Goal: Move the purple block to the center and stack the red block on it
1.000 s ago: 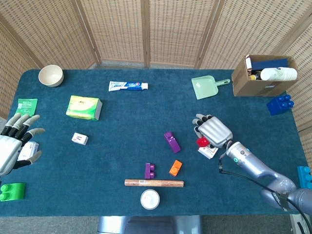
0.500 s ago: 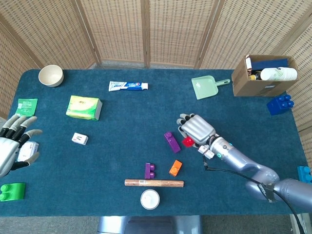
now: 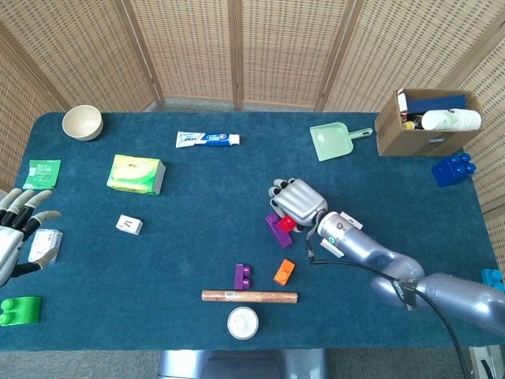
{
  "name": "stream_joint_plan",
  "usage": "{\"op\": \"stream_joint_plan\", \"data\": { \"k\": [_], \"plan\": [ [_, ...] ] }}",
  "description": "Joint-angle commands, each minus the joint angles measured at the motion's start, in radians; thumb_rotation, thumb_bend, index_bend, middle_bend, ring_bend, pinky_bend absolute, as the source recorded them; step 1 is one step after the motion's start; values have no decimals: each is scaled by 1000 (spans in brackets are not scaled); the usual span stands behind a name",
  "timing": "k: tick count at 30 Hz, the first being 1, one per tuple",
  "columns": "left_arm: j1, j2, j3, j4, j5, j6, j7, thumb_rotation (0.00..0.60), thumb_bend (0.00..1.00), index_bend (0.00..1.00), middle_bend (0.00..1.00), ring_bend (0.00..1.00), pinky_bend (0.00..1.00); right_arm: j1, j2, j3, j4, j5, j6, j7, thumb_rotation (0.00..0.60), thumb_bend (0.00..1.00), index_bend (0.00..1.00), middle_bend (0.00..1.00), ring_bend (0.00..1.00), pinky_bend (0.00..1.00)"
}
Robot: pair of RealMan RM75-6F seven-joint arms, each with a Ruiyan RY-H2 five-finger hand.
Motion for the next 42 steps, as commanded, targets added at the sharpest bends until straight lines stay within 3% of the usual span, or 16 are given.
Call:
{"op": "stream_joint_plan", "data": {
  "k": [1, 11, 20, 42],
  "plan": [
    [2, -3, 1, 4, -4, -3, -4, 600, 321, 285, 106, 30, 0, 18, -18, 1, 24, 15, -12, -4, 600, 167, 622, 266, 156, 338],
    [4, -14, 2, 18, -12, -12, -8, 600, 320, 285, 106, 30, 0, 59, -66, 1, 96, 52, -31, 7, 600, 167, 622, 267, 156, 338],
    [11, -14, 3, 24, -17, -9, -14, 600, 320, 285, 106, 30, 0, 100, -100, -30, 156, 69, -77, -15, 600, 167, 620, 267, 156, 338],
    [21, -30, 7, 63, -19, -8, -55, 600, 321, 285, 106, 30, 0, 148, -133, -73, 201, 138, -87, -67, 600, 165, 618, 267, 156, 338]
  ]
}}
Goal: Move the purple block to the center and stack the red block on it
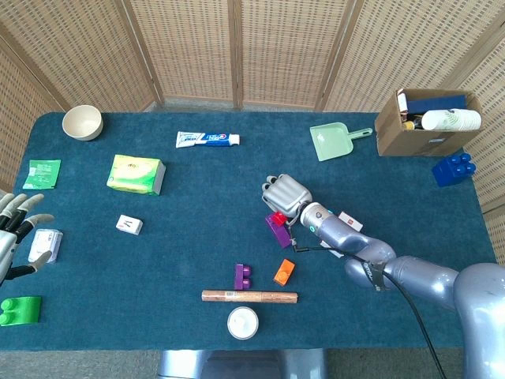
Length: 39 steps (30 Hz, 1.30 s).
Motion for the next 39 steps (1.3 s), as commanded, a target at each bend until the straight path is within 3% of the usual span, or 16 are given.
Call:
{"op": "stream_joint_plan", "data": {
  "k": [1, 39],
  "plan": [
    [2, -2, 1, 5, -2, 1, -7, 600, 321, 284, 106, 30, 0, 7, -5, -4, 6, 10, -1, -5, 600, 166, 618, 267, 156, 338],
    [10, -19, 3, 57, -6, 1, -64, 600, 320, 276, 106, 30, 0, 53, -7, -58, -24, 103, 35, -89, 600, 165, 615, 267, 156, 338]
  ]
}}
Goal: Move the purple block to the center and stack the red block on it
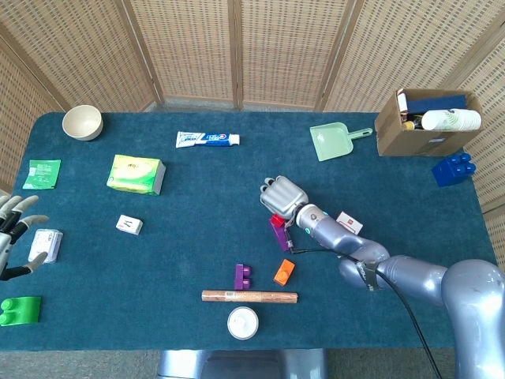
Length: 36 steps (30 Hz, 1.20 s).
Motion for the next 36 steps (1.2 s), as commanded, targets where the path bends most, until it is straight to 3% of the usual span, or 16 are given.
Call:
{"op": "stream_joint_plan", "data": {
  "k": [1, 23, 36],
  "plan": [
    [1, 1, 0, 1, 0, 1, -3, 600, 321, 276, 106, 30, 0, 1, 0, -4, -3, 4, 4, -6, 600, 165, 614, 267, 156, 338],
    [11, -10, 8, 33, 1, 5, -46, 600, 320, 275, 106, 30, 0, 12, -14, -53, -17, 70, 46, -99, 600, 164, 605, 266, 156, 337],
    [13, -11, 7, 43, 3, 11, -59, 600, 320, 276, 106, 30, 0, 16, -5, -65, -52, 105, 80, -144, 600, 166, 527, 263, 150, 336]
  ]
}}
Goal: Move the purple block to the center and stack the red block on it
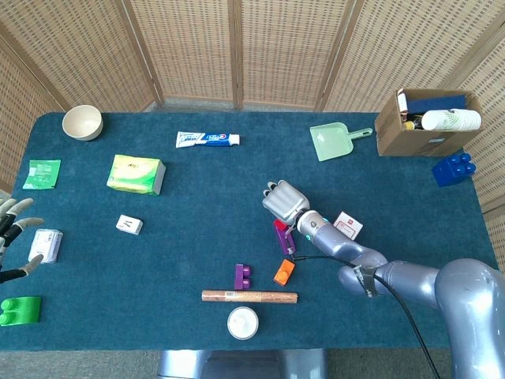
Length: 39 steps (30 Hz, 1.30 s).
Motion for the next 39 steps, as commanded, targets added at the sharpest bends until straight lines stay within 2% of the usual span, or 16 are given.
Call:
{"op": "stream_joint_plan", "data": {
  "k": [1, 20, 27, 34, 39],
  "plan": [
    [-1, 0, 0, 0, 0, -1, -1, 600, 320, 275, 106, 30, 0, -1, 5, 0, -8, 4, 6, -4, 600, 166, 523, 263, 149, 336],
    [-3, -3, 0, 2, 4, 0, -2, 600, 321, 275, 106, 30, 0, -14, 57, 1, -79, 21, 42, -16, 597, 166, 457, 260, 146, 336],
    [-4, 7, -4, -13, 3, 3, 4, 600, 321, 267, 103, 29, 0, -32, 99, 6, -110, 32, 69, -6, 544, 188, 359, 236, 115, 328],
    [-10, 8, -1, -34, 17, -1, 38, 600, 321, 265, 97, 27, 0, -76, 165, 9, -155, 31, 108, 29, 543, 248, 352, 228, 111, 328],
    [-13, 19, 12, -72, 25, -23, 82, 600, 321, 264, 100, 28, 0, -159, 230, 36, -203, 20, 186, 129, 562, 267, 354, 227, 111, 328]
  ]
}}
